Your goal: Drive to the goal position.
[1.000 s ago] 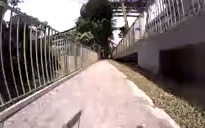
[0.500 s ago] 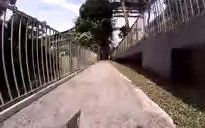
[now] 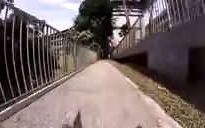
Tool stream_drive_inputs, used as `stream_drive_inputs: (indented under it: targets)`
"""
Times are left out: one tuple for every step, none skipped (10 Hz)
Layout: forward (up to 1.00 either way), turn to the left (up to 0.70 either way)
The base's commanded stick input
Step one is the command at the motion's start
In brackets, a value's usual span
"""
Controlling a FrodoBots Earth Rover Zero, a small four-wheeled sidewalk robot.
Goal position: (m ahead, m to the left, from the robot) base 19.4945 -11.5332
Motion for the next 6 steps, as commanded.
stream_drive_inputs:
  targets:
    - [1.00,0.00]
    - [1.00,0.00]
    - [1.00,0.00]
    - [1.00,0.00]
    - [1.00,0.00]
    - [1.00,0.00]
